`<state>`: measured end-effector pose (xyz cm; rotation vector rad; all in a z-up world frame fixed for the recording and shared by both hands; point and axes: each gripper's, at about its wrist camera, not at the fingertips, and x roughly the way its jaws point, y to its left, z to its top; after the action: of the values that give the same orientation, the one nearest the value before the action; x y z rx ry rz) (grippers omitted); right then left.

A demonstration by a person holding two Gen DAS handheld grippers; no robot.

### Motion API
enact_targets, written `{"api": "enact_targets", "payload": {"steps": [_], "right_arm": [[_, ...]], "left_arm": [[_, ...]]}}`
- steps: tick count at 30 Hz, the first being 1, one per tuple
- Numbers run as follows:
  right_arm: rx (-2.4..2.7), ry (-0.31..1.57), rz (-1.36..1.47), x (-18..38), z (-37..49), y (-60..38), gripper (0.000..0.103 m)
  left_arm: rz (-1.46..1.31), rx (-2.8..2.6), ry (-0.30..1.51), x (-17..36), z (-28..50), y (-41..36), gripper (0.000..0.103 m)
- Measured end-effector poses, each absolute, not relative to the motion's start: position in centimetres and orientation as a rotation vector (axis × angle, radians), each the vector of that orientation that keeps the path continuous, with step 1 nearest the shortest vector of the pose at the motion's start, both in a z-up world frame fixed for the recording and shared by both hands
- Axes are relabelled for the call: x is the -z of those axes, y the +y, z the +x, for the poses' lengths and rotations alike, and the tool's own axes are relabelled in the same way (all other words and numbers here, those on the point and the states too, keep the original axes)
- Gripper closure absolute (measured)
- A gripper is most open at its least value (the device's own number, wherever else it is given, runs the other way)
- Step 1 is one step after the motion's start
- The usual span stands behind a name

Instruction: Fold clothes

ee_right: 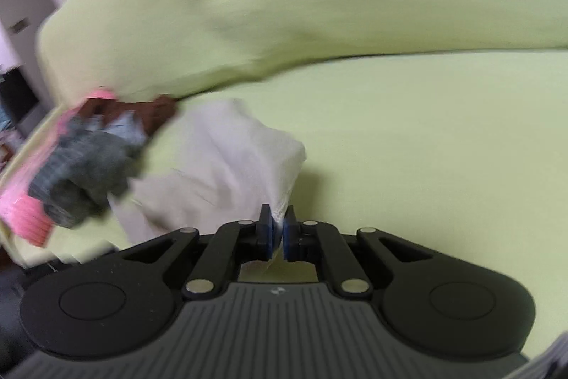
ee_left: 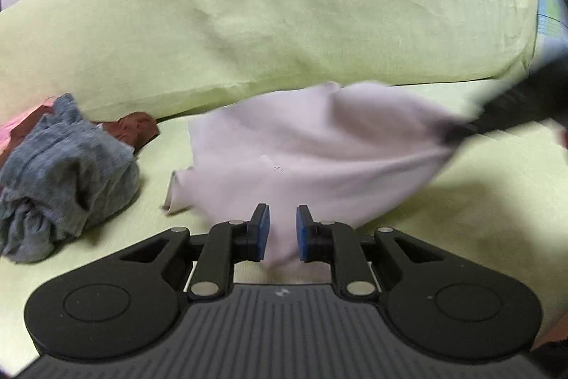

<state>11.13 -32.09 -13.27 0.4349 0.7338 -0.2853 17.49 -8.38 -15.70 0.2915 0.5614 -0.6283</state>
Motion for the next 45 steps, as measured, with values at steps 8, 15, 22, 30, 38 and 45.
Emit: {"api": "enact_targets", "payload": {"steps": [8,15,22,30,38,45], "right_arm": [[0.304,0.806,0.433,14.5,3.7,-35.1,0.095],[0.145,0.745,0.389,13.1,11.5,-35.4,0.048],[0.281,0.819,0.524,17.2,14.6,-38.0,0.042],[0.306,0.819,0.596,19.5,15.2,-37.7,0.030],[0.269,0.791,0.738,19.5,12.9,-38.6,0.029],[0.235,0.792,0.762,20.2,14.7,-37.9,0.062]], "left_arm": [[0.276,0.512,0.594,14.0,18.7,-8.1,0.070],[0.049,0.440,0.711,13.8,23.0,-8.3,0.051],[0.000,0.321,0.793,15.7,26.4,-10.2,0.043],[-0.112,0.197,0.951,18.2,27.7,-8.8,0.096],[-0.198,0.183,1.009,21.1,22.6,-4.0,0.097],[-0.191,0.180,0.966,20.5,20.6,-3.5,0.097]]}}
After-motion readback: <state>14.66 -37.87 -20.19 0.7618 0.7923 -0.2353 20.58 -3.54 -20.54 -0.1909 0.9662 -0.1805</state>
